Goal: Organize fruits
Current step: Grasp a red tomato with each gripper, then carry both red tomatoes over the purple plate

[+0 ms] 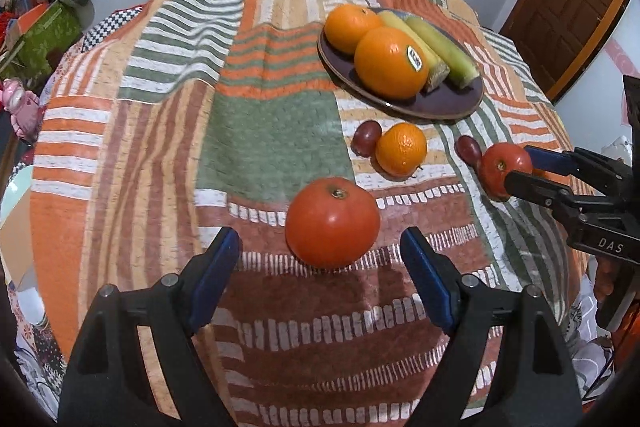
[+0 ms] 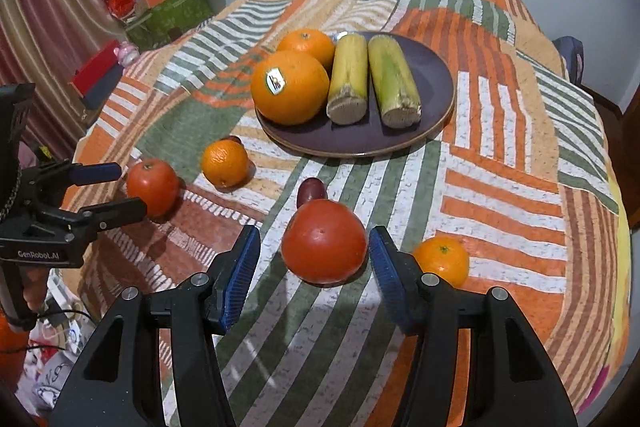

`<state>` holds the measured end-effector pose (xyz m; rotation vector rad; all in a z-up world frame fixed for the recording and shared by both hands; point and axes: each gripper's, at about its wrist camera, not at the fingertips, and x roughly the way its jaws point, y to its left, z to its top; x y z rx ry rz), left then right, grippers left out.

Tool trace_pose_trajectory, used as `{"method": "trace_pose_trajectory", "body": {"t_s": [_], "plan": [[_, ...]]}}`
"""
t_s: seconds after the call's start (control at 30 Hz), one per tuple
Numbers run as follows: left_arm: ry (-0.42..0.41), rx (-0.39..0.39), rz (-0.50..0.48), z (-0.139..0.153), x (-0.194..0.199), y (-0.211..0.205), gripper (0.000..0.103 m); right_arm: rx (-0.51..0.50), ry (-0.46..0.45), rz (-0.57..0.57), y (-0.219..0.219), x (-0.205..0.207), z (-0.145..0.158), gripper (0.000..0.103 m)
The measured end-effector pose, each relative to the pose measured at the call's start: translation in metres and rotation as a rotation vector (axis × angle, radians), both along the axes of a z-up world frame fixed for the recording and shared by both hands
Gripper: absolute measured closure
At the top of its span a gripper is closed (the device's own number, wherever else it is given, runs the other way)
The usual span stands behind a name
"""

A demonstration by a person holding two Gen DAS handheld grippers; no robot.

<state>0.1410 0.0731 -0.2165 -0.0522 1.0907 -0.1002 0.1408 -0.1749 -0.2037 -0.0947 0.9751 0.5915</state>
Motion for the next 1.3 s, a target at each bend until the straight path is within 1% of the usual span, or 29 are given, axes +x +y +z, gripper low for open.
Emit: {"method": "trace_pose_trajectory", "body": {"t_s": [0.13,0.23,0.33,0.4,0.43,0.47,0.5,0.73,0.87,1.13,1.3], "plan": [[0.015,0.008,0.0,-0.009,0.007,-0.002,0.02,-0.013,0.002,-0.002,0.003,0.001,-0.005,0.05],[0.012,0.017,0.0,-0.012,0.011,-0.003,0.021,0.0,0.04,0.005,0.003,0.005,-0.012,0.05],[0.015,0.015,-0.005,-0.014,0.014,-0.005,0.031,0.0,0.05,0.006,0.003,0.006,-0.017,0.05],[0.023,0.011,-0.005,-0.017,0.016,-0.007,0.044,0.005,0.048,0.009,0.003,0.006,-0.016,0.05],[0.028,0.006,-0.002,-0.018,0.017,-0.007,0.046,0.009,0.048,0.007,0.002,0.006,-0.015,0.053],[0.03,-0.007,0.0,-0.018,0.018,-0.006,0.049,0.008,0.045,0.004,0.0,0.007,-0.015,0.058],[0.03,-0.015,0.001,-0.017,0.019,-0.006,0.051,0.005,0.042,0.003,0.0,0.008,-0.014,0.058],[0.028,-0.011,0.002,-0.014,0.015,-0.007,0.051,0.026,0.052,0.008,-0.003,0.009,-0.013,0.059],[0.006,-0.004,-0.008,-0.004,0.013,-0.006,0.051,0.041,0.047,0.006,-0.006,0.009,-0.009,0.059],[-0.075,-0.001,-0.023,0.031,0.024,-0.014,0.051,0.073,-0.018,-0.028,-0.02,0.019,0.017,0.059],[-0.126,-0.004,-0.042,0.051,0.039,-0.024,0.051,0.072,-0.088,-0.05,-0.029,0.029,0.037,0.059]]}}
